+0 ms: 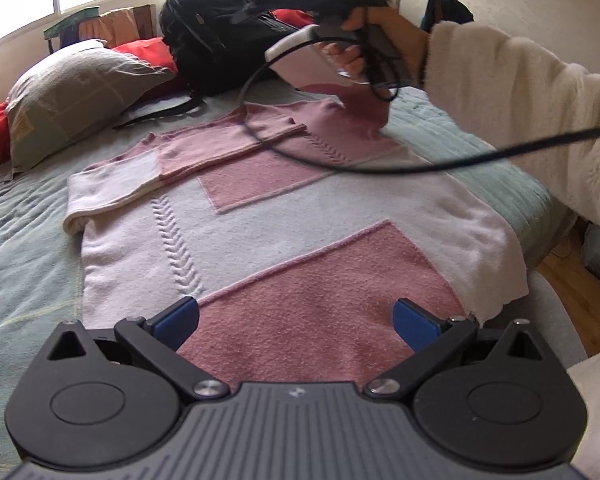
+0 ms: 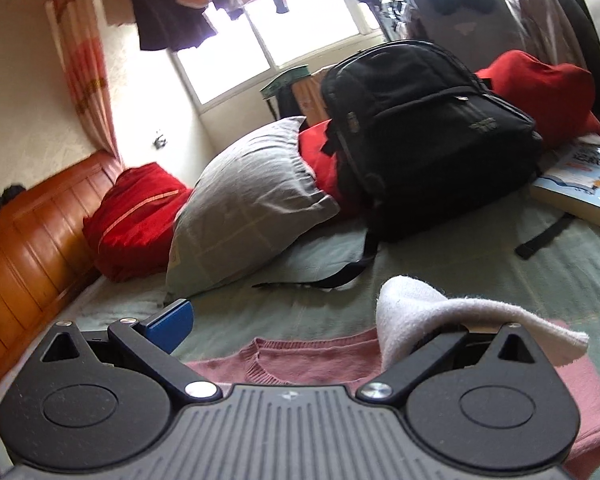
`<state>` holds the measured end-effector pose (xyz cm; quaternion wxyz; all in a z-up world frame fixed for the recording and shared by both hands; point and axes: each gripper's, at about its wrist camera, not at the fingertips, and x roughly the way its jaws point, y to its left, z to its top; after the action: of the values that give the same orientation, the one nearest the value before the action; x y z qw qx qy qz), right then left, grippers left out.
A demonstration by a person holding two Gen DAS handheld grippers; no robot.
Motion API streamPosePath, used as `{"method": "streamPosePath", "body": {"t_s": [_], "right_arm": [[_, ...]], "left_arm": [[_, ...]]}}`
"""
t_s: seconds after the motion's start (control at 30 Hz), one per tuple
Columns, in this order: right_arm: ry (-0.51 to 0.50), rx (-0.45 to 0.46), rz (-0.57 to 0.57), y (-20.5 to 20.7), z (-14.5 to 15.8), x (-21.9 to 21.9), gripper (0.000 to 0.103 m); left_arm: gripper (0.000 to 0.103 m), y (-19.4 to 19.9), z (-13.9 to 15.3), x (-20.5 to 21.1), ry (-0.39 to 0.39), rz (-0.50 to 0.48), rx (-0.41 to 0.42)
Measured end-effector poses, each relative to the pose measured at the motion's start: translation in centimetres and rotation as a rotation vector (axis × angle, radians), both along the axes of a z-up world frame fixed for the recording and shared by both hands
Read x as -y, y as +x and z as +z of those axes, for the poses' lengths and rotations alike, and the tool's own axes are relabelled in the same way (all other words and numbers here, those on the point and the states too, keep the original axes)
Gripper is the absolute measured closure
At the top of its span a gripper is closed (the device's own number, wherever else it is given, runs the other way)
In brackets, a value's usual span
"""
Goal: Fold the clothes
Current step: 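Carry the white sleeve across the sweater body with the right gripper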
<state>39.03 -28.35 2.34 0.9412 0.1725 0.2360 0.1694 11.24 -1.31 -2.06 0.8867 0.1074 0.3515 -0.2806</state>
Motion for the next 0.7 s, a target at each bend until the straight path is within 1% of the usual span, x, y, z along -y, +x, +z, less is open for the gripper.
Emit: {"method": "streamPosePath", "body": {"t_s": [0.3, 0.5, 0.63, 0.7], "right_arm": [[-0.065, -0.006, 0.049, 0.9, -2.2, -4.3, 0.000], [-0.070, -0.015, 0.060, 1.6, -3.4, -5.6, 0.000], [-0.037, -0.036, 0.060, 2.1, -4.2, -6.1, 0.000], [-0.038, -0.043, 0.068, 2.3, -4.6, -6.6, 0.000]], "left_arm": [[0.001, 0.3, -0.4, 0.9, 0.032, -0.006, -0.026], [0.001, 0.5, -0.6, 1.4, 0.046, -0.012, -0.037], [0.001, 0.5, -0.7, 1.6, 0.051, -0.009, -0.042], [0.001, 0.5, -0.7, 1.6, 0.052, -0.008, -0.044]]}}
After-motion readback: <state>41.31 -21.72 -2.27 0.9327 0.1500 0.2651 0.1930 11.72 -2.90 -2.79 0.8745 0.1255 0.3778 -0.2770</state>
